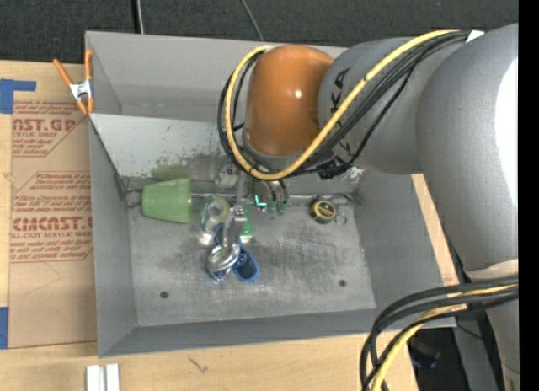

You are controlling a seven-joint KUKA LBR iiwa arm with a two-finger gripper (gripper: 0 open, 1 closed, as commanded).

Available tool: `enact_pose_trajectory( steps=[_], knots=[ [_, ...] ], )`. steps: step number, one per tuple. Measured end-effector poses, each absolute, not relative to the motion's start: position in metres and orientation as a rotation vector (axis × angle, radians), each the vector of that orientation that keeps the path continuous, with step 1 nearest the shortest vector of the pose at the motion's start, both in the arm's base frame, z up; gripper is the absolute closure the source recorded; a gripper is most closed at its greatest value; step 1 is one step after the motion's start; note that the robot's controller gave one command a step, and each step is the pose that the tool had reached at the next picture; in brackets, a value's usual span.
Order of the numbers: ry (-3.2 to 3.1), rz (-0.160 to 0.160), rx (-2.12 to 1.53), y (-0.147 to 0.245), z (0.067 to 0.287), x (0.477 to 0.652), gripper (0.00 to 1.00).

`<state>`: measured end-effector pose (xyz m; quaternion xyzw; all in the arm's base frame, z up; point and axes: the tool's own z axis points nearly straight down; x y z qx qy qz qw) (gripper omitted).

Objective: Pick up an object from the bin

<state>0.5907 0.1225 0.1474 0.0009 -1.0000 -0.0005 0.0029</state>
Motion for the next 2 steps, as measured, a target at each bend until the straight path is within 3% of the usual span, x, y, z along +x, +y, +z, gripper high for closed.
enact_pose_trajectory(
  steps=[1, 2],
  knots=[
    [-3.041, -0.002, 0.809, 0.11, 0.084, 0.55, 0.0],
    [-3.046, -0.006, 0.782, 0.189, 0.101, 0.55, 0.0]
  ],
)
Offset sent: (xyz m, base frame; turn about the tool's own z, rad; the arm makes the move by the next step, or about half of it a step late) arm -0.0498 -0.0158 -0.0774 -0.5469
